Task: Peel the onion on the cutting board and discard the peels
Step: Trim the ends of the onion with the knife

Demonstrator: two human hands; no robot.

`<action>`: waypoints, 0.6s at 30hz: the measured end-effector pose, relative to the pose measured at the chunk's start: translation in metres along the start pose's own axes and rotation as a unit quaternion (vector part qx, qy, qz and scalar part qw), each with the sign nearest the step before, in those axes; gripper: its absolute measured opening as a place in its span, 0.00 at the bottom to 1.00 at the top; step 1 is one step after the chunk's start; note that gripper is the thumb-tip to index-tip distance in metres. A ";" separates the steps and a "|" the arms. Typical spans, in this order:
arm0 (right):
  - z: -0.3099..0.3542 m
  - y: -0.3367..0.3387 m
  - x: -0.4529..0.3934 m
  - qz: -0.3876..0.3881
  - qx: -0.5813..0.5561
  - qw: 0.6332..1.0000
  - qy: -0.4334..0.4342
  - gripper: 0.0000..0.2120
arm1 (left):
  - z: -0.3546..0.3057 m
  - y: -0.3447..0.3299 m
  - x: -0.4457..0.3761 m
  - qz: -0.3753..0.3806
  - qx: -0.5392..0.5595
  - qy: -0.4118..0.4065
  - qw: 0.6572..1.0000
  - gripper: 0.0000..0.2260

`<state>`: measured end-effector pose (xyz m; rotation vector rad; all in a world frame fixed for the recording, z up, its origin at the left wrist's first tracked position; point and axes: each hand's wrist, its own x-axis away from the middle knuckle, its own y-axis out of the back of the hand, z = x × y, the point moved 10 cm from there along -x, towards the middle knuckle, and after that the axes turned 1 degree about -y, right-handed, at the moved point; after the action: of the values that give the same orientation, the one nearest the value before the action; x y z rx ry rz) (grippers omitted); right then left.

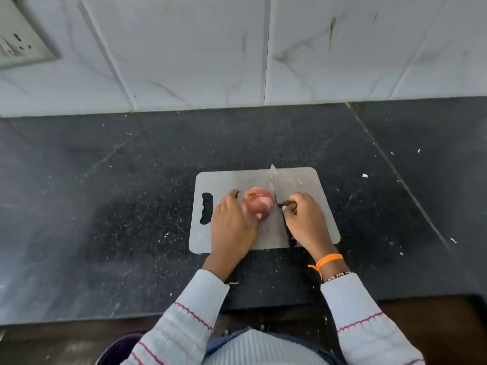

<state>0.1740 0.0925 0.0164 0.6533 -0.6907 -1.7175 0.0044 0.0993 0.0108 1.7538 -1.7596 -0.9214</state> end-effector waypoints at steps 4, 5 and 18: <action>-0.008 -0.009 0.005 0.022 0.062 0.997 -0.033 0.11 | 0.003 -0.007 -0.007 -0.010 -0.008 0.009 1.000 0.28; -0.008 -0.011 0.007 0.024 0.062 0.997 -0.034 0.12 | 0.004 -0.009 -0.009 -0.014 -0.010 0.006 1.000 0.28; -0.049 -0.001 0.011 0.044 -0.227 0.947 -0.222 0.07 | -0.014 -0.032 -0.029 0.041 0.136 -0.033 0.989 0.31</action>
<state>0.2067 0.0759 -0.0183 -0.0906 -0.5856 -1.8705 0.0381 0.1283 -0.0002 1.8144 -2.0665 -0.7416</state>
